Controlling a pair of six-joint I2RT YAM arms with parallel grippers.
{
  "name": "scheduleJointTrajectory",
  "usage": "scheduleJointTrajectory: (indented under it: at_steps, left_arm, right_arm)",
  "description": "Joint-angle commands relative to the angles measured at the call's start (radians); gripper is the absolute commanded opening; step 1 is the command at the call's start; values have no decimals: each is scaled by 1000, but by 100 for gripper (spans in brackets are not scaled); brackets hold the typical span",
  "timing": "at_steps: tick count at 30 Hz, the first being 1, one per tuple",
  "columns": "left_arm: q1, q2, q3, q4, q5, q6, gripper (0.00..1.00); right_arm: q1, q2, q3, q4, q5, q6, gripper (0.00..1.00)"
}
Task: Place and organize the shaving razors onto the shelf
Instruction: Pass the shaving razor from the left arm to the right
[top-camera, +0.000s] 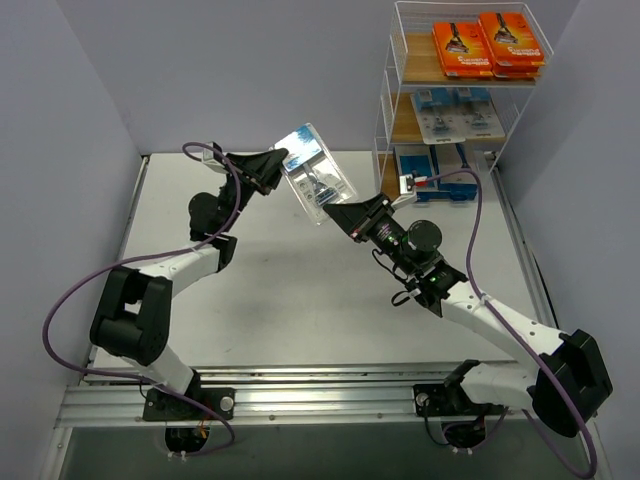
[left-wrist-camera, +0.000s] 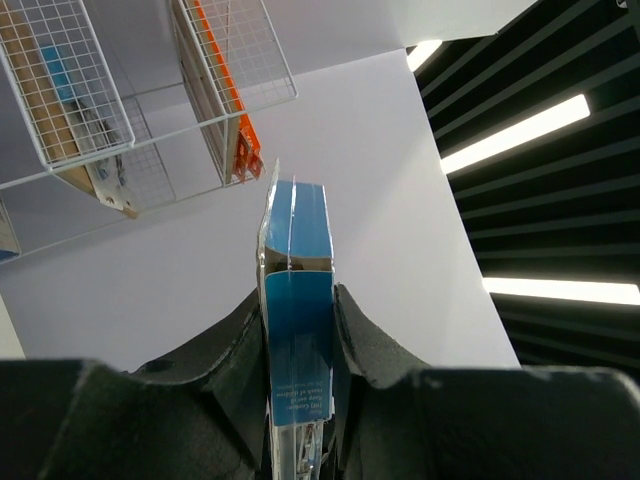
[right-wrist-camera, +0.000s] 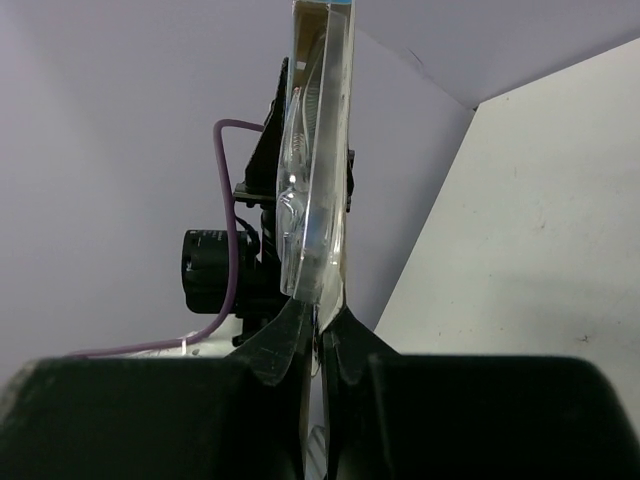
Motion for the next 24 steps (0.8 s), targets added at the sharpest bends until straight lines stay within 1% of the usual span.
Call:
scheduleJointTrajectory:
  at_steps: [1, 2, 4, 6, 7, 8, 10, 11, 12, 13, 14, 15, 16, 17, 18, 19, 20, 22, 23, 24]
  left_arm:
    - [-10, 15, 49, 92, 12, 12, 2]
    - [-10, 25, 53, 90, 18, 10, 3]
    - [-10, 36, 75, 86, 39, 10, 14]
    - [-10, 50, 86, 66, 62, 15, 28]
    - [-10, 50, 89, 58, 67, 19, 39]
    - [-8, 50, 92, 44, 71, 36, 46]
    - [-7, 35, 84, -35, 72, 70, 60]
    - [-1, 6, 78, -84, 72, 128, 77]
    - [4, -13, 78, -183, 72, 163, 82]
    - [9, -28, 81, -229, 73, 199, 86]
    - [19, -63, 86, -278, 73, 273, 90]
    - [27, -80, 95, -369, 72, 312, 91]
    - [32, -97, 99, -414, 68, 346, 92]
    - [39, -129, 107, -468, 65, 419, 93]
    - [53, -145, 116, -588, 62, 462, 94]
    - [58, -160, 151, -661, 58, 508, 94]
    - [70, -189, 174, -824, 36, 617, 94]
    - [79, -225, 219, -936, -5, 725, 94]
    - [82, -261, 228, -994, -36, 819, 94]
    - [85, -281, 233, -1055, -84, 863, 94]
  right_arm:
    - [2, -20, 24, 70, 10, -5, 0]
    - [2, -22, 23, 70, 12, -4, 0]
    - [2, -28, 18, 75, 21, 4, 0]
    - [-1, -36, 7, 79, 33, 18, 0]
    - [-4, -46, -10, 95, 41, 27, 0]
    - [-7, -53, -19, 101, 59, 45, 0]
    - [-15, -69, -39, 118, 78, 67, 0]
    - [-25, -76, -57, 119, 93, 85, 0]
    - [-32, -80, -63, 119, 99, 91, 0]
    - [-36, -91, -69, 121, 104, 96, 0]
    - [-47, -94, -79, 121, 107, 99, 0]
    - [-53, -97, -86, 121, 110, 105, 0]
    - [-59, -103, -94, 127, 110, 110, 0]
    - [-67, -106, -108, 132, 110, 114, 0]
    - [-79, -109, -114, 130, 110, 119, 0]
    - [-85, -116, -122, 129, 109, 122, 0]
    - [-104, -120, -135, 132, 101, 128, 0]
    - [-122, -132, -149, 132, 92, 134, 0]
    - [-134, -137, -157, 133, 86, 136, 0]
    - [-165, -143, -169, 124, 78, 138, 0]
